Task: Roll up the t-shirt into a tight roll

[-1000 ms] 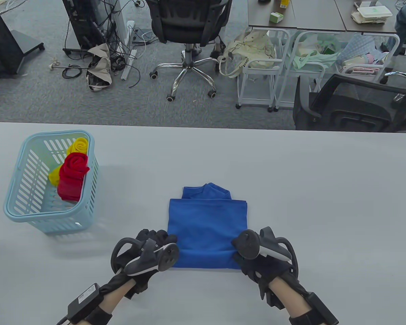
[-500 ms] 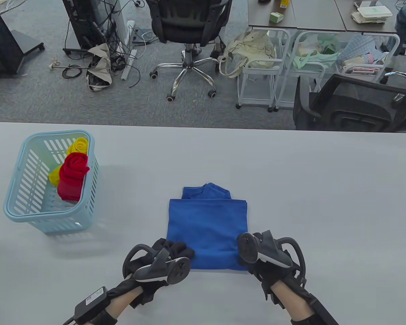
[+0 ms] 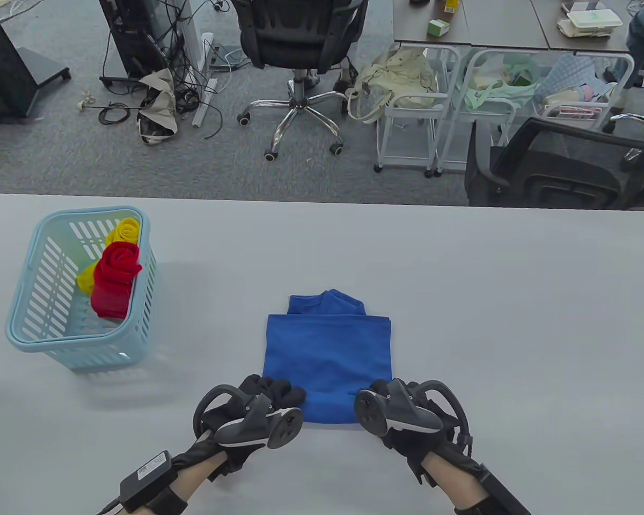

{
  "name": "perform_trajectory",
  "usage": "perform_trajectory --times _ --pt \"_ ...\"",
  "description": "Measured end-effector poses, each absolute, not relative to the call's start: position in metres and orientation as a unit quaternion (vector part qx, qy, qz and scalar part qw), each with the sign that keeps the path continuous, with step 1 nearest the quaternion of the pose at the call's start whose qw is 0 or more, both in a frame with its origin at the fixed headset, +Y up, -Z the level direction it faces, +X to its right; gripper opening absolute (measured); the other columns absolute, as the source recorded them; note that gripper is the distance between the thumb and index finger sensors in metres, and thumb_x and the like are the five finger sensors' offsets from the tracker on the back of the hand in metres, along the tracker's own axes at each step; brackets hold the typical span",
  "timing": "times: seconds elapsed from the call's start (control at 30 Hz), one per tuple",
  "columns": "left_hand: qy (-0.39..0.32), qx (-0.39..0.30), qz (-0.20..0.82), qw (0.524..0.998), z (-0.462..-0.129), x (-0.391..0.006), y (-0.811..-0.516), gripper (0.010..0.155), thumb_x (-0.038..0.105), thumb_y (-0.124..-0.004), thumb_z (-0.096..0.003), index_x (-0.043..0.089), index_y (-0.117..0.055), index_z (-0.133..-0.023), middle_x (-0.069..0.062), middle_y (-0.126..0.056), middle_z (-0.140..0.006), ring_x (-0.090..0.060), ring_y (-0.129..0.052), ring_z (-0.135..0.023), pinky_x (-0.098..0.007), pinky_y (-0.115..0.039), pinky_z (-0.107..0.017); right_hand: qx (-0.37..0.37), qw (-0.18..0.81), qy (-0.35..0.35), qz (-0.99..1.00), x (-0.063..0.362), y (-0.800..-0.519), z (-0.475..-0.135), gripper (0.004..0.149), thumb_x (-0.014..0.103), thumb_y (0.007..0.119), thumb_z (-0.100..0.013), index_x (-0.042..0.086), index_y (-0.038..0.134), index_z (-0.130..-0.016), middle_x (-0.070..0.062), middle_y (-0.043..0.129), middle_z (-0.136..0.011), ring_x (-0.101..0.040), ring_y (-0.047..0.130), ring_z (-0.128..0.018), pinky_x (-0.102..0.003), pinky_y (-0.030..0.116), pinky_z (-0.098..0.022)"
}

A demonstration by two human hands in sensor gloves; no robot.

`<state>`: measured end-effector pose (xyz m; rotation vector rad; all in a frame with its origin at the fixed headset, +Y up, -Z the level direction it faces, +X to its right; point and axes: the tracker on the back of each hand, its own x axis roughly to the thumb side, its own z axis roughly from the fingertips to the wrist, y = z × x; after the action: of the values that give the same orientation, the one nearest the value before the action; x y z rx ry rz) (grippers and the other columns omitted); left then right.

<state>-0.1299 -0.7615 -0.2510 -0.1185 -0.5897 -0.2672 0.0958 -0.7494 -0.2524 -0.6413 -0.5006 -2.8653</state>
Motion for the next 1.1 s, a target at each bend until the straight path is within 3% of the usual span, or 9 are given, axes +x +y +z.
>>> perform_trajectory --times 0.13,0.27,0.4,0.5,0.67,0.8,0.93,1.0,1.1 --pt "-0.295 -0.089 -0.054 0.95 -0.254 -0.134 -0.752 0.049 0.042 -0.068 -0.049 0.036 -0.07 -0.097 0.008 -0.09 -0.091 -0.012 -0.096 -0.074 -0.04 -0.081 -0.065 -0.231 -0.001 -0.227 -0.946 0.104 -0.745 -0.26 0.05 0.032 0.061 -0.058 0.019 0.054 -0.107 -0.008 0.068 -0.1 -0.021 0.087 -0.065 -0.049 0.068 -0.059" --pt "-0.269 -0.142 0.038 0.952 -0.262 -0.145 -0.751 0.049 0.044 -0.065 -0.0503 0.032 -0.074 -0.097 0.006 -0.097 -0.081 -0.013 -0.1 -0.062 -0.038 -0.084 -0.058 -0.194 -0.051 -0.241 -0.95 0.116 -0.752 -0.263 0.052 0.033 0.053 -0.06 0.016 0.047 -0.109 -0.01 0.068 -0.098 -0.018 0.088 -0.061 -0.047 0.071 -0.056" --pt "-0.224 -0.116 0.005 0.968 -0.272 -0.152 -0.753 0.052 0.052 -0.061 -0.049 0.031 -0.08 -0.092 0.009 -0.102 -0.071 -0.012 -0.103 -0.054 -0.038 -0.086 -0.054 -0.134 -0.049 -0.23 -0.963 0.117 -0.751 -0.268 0.059 0.039 0.059 -0.06 0.013 0.042 -0.111 -0.007 0.07 -0.096 -0.015 0.09 -0.059 -0.044 0.074 -0.054" --pt "-0.197 -0.096 -0.025 0.975 -0.275 -0.159 -0.752 0.053 0.054 -0.062 -0.0478 0.032 -0.079 -0.093 0.007 -0.099 -0.078 -0.014 -0.101 -0.06 -0.04 -0.083 -0.058 -0.101 -0.04 -0.214 -0.971 0.12 -0.751 -0.271 0.065 0.047 0.061 -0.06 0.013 0.041 -0.111 -0.006 0.07 -0.095 -0.014 0.089 -0.06 -0.044 0.073 -0.054" --pt "-0.201 0.013 -0.151 0.968 -0.263 -0.155 -0.739 0.058 0.054 -0.069 -0.0451 0.036 -0.068 -0.101 0.007 -0.088 -0.095 -0.01 -0.096 -0.067 -0.038 -0.082 -0.062 -0.071 -0.059 -0.227 -0.97 0.13 -0.756 -0.275 0.07 0.054 0.061 -0.059 0.012 0.042 -0.111 -0.007 0.071 -0.094 -0.015 0.09 -0.06 -0.044 0.074 -0.054" --pt "-0.285 -0.009 -0.077 0.955 -0.245 -0.136 -0.736 0.061 0.053 -0.068 -0.0458 0.036 -0.061 -0.104 0.004 -0.077 -0.104 -0.009 -0.091 -0.071 -0.035 -0.08 -0.061 -0.061 -0.043 -0.216 -0.973 0.128 -0.754 -0.273 0.071 0.056 0.06 -0.058 0.012 0.043 -0.111 -0.007 0.072 -0.093 -0.014 0.09 -0.059 -0.044 0.074 -0.053" --pt "-0.318 -0.021 -0.159 0.934 -0.238 -0.124 -0.756 0.064 0.053 -0.071 -0.0442 0.037 -0.057 -0.105 0.004 -0.07 -0.11 -0.009 -0.089 -0.079 -0.033 -0.08 -0.063 -0.028 -0.003 -0.212 -0.977 0.129 -0.752 -0.27 0.073 0.059 0.054 -0.058 0.01 0.045 -0.111 -0.01 0.072 -0.095 -0.016 0.091 -0.061 -0.045 0.075 -0.053" --pt "-0.317 -0.006 -0.18 0.931 -0.239 -0.125 -0.759 0.067 0.053 -0.072 -0.0438 0.037 -0.053 -0.106 0.006 -0.068 -0.11 -0.005 -0.087 -0.078 -0.032 -0.08 -0.064 -0.023 -0.003 -0.198 -0.98 0.13 -0.747 -0.267 0.071 0.057 0.054 -0.059 0.011 0.042 -0.112 -0.012 0.068 -0.098 -0.017 0.09 -0.063 -0.046 0.073 -0.054" --pt "-0.311 -0.027 -0.15 0.938 -0.242 -0.125 -0.756 0.064 0.052 -0.073 -0.0439 0.037 -0.058 -0.104 0.005 -0.071 -0.109 -0.007 -0.089 -0.077 -0.033 -0.08 -0.063 -0.049 0.038 -0.128 -0.99 0.129 -0.728 -0.26 0.058 0.043 0.052 -0.061 0.017 0.039 -0.112 -0.012 0.057 -0.104 -0.018 0.084 -0.07 -0.047 0.068 -0.06"
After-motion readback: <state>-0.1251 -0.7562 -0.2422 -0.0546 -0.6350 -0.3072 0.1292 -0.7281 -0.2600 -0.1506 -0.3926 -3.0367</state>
